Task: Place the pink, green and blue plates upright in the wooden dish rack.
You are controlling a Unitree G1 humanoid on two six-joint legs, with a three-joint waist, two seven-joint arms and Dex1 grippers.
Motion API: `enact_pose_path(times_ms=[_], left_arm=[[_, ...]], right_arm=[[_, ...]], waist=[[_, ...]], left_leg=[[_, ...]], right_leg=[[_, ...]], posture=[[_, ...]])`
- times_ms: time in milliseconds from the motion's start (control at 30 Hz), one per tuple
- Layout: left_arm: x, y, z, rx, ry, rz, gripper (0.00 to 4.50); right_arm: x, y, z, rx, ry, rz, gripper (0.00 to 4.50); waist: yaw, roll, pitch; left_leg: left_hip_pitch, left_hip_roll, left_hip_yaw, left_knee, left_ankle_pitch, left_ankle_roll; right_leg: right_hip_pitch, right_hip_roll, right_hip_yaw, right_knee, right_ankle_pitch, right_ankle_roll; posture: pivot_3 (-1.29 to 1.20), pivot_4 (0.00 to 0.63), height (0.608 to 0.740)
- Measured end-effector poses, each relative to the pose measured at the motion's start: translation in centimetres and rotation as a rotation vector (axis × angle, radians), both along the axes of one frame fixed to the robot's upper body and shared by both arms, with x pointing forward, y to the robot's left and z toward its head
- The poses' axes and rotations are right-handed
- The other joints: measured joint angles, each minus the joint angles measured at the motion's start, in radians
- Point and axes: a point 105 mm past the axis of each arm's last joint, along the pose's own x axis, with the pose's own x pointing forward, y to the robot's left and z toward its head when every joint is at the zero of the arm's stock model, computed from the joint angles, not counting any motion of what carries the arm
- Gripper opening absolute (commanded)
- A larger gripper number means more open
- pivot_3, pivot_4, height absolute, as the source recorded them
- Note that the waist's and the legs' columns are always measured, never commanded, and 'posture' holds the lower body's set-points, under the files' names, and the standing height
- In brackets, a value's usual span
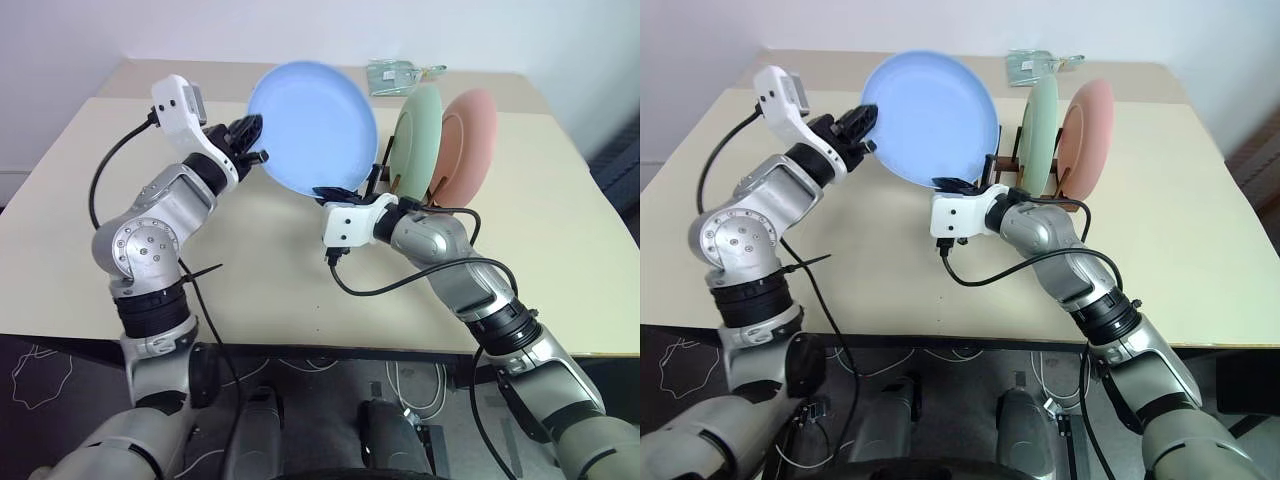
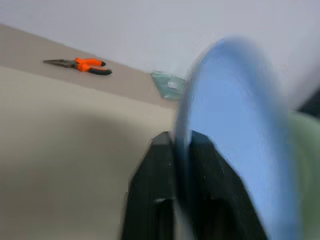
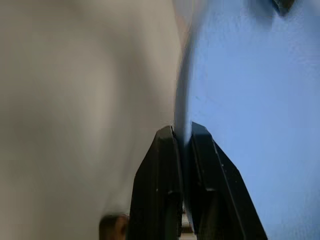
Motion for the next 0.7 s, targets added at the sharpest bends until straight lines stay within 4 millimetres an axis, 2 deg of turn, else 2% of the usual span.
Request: enact_pose_path(times_ms=[67, 133, 167, 200, 267, 367, 400, 467, 567, 700], left_arm=[[-0.6, 2.1, 3.8, -0.167, -0.148, 0.074, 2.98], [-1.2, 5.2, 6.5, -0.214, -0.254, 0.213, 3.92], [-1.3, 6.5, 6.5, -0.170, -0.272, 0.287, 3.92], [-1.3, 7.9, 5.8, -0.020, -0.287, 0.383, 3.92], [-0.6, 9.4, 2.1, 0.315, -0.249, 0.480, 3.92], [0.3, 8.3, -5.1, 0.593, -0.135, 0.380, 3.92], [0.1, 7.5, -7.3, 0.641, -0.106, 0.317, 3.92], [-0.5, 5.8, -10.3, 0.711, -0.085, 0.195, 3.92], [-1.7, 3.7, -12.6, 0.771, -0.099, 0.058, 3.92], [-2.7, 1.3, -13.1, 0.780, -0.139, -0.060, 3.92]], right_arm=[[-0.1, 0.1, 0.4, 0.023, -0.018, 0.008, 0.00], [-0.1, -0.2, 1.0, 0.074, -0.026, 0.011, 0.00], [-0.2, -0.2, 1.4, 0.124, -0.013, 0.018, 0.00], [-0.4, -0.1, 2.3, 0.233, 0.019, 0.040, 0.00], [-1.5, -0.3, 4.9, 0.499, 0.092, 0.125, 0.00], [-3.4, -0.9, 8.8, 0.842, 0.229, 0.278, 0.00], [-3.5, -1.4, 9.8, 0.974, 0.312, 0.314, 0.00], [-2.9, -2.8, 10.8, 1.178, 0.461, 0.324, 0.00], [-2.0, -4.3, 10.3, 1.309, 0.605, 0.266, 0.00], [-1.5, -3.9, 9.3, 1.311, 0.691, 0.212, 0.00]], waist=[[-0.001, -0.002, 0.001], [-0.007, -0.001, 0.000], [-0.009, 0.000, 0.000], [-0.016, 0.001, 0.000], [-0.024, 0.002, 0.000], [-0.014, 0.002, 0.000], [-0.013, 0.001, 0.000], [-0.008, 0.001, 0.000], [-0.007, 0.002, 0.000], [-0.011, 0.003, 0.000]], left_leg=[[0.000, 0.000, 0.000, 0.000, 0.000, 0.000], [0.002, 0.000, 0.000, -0.001, 0.000, -0.001], [0.003, 0.000, 0.000, -0.001, 0.002, -0.003], [0.004, 0.000, 0.000, -0.003, 0.002, -0.003], [0.004, 0.000, 0.001, -0.006, 0.003, -0.005], [0.002, 0.000, 0.001, -0.005, 0.001, -0.001], [0.002, 0.001, 0.001, -0.005, 0.001, -0.001], [0.002, 0.001, 0.001, -0.005, 0.001, -0.001], [0.001, 0.001, 0.001, -0.005, 0.000, -0.002], [0.001, 0.002, 0.002, -0.007, 0.001, -0.001]], right_leg=[[0.000, 0.000, 0.000, 0.000, 0.000, 0.000], [0.001, 0.000, 0.000, -0.001, 0.000, 0.000], [0.002, 0.000, 0.000, 0.000, 0.000, 0.000], [0.001, 0.000, 0.000, 0.000, 0.000, 0.000], [0.001, 0.000, 0.000, 0.001, 0.000, 0.000], [0.001, 0.000, 0.000, 0.000, 0.000, 0.000], [0.000, 0.000, 0.000, 0.000, 0.001, -0.001], [0.000, 0.000, 0.000, 0.000, 0.000, -0.004], [-0.002, 0.000, 0.000, 0.000, 0.000, -0.007], [-0.004, 0.000, 0.000, 0.001, 0.000, -0.006]], posture=[[0.00, 0.150, 0.740], [0.00, 0.150, 0.740], [0.00, 0.150, 0.740], [0.00, 0.150, 0.740], [0.00, 0.150, 0.740], [0.00, 0.150, 0.740], [0.00, 0.150, 0.740], [0.00, 0.150, 0.740], [0.00, 0.150, 0.740], [0.00, 0.150, 0.740]])
